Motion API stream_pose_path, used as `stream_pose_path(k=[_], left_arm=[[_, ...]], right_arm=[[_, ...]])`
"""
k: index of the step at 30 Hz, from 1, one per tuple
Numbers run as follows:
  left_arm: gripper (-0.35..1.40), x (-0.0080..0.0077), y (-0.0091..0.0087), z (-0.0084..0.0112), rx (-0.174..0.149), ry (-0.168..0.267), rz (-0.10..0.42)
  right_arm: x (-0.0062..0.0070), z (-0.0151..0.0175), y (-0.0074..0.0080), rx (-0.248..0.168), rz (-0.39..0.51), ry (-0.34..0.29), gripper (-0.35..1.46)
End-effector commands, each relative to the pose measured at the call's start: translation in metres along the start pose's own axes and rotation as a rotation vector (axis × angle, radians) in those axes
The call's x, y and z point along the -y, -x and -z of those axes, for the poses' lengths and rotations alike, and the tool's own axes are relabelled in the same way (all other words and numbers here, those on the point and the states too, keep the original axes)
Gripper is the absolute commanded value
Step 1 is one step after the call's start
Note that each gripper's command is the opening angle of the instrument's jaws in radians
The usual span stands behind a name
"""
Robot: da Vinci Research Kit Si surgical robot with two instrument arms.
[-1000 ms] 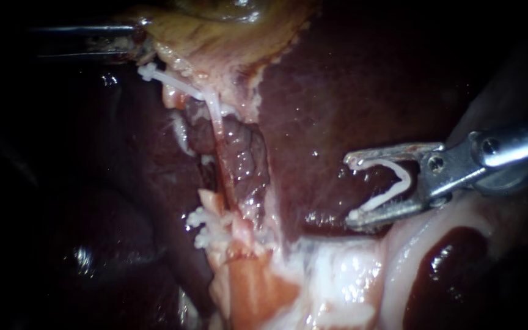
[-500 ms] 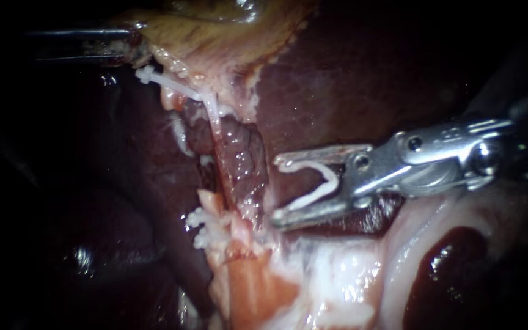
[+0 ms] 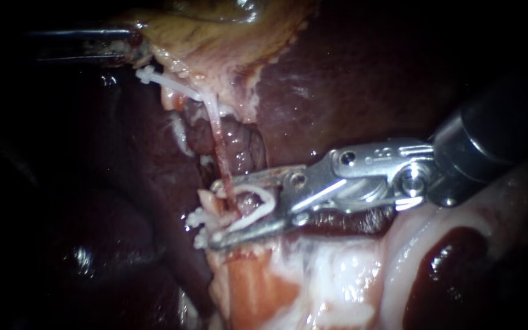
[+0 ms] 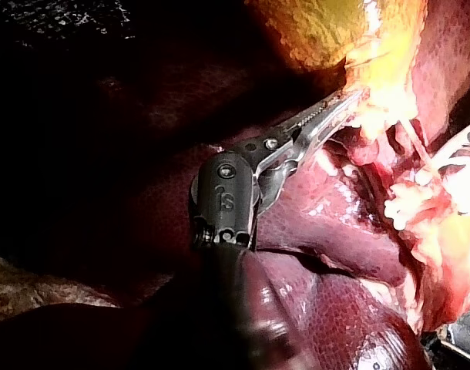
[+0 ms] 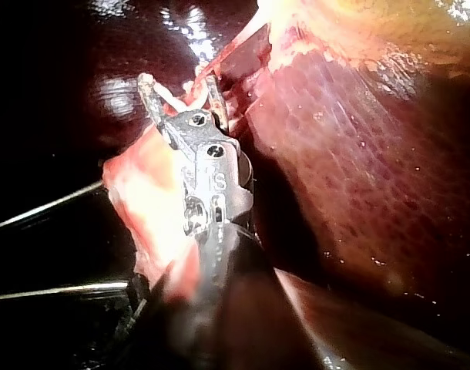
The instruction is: Clipping first clip right tube
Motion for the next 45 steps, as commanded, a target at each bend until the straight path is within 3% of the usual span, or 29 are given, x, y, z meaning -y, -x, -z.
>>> stream_pose_path(k=[1, 6, 13, 23, 37, 39, 45], left_arm=[[-0.35, 0.0, 0.0, 0.0, 0.0, -0.001, 0.0], [-0.35, 0.0, 0.0, 0.0, 0.0, -0.001, 0.0], [-0.35, 0.0, 0.0, 0.0, 0.0, -0.001, 0.0], [-0.35, 0.0, 0.0, 0.0, 0.0, -0.001, 0.0], [-0.35, 0.0001, 0.0001, -0.0001, 0.0, -0.001, 0.0], [-0.35, 0.0001, 0.0001, -0.0001, 0.0, -0.001, 0.0], [-0.35, 0.0002, 0.0001, -0.0001, 0.0, -0.001, 0.0]], right_arm=[[0.0002, -0.0001, -0.0001, -0.012, -0.003, -0.025, 0.49], [0.0017, -0.0006, -0.0007, -0.061, -0.026, -0.11, 0.49], [0.003, -0.0008, -0.0012, -0.061, -0.033, -0.185, 0.43], [0.0025, -0.0002, -0.0007, -0.06, -0.059, -0.177, 0.31], [0.0023, 0.0005, -0.0004, -0.055, -0.1, -0.182, -0.2], [0.0023, 0.0006, -0.0003, -0.053, -0.112, -0.183, -0.35], [0.0023, 0.0007, -0.0003, -0.037, -0.134, -0.176, -0.35]])
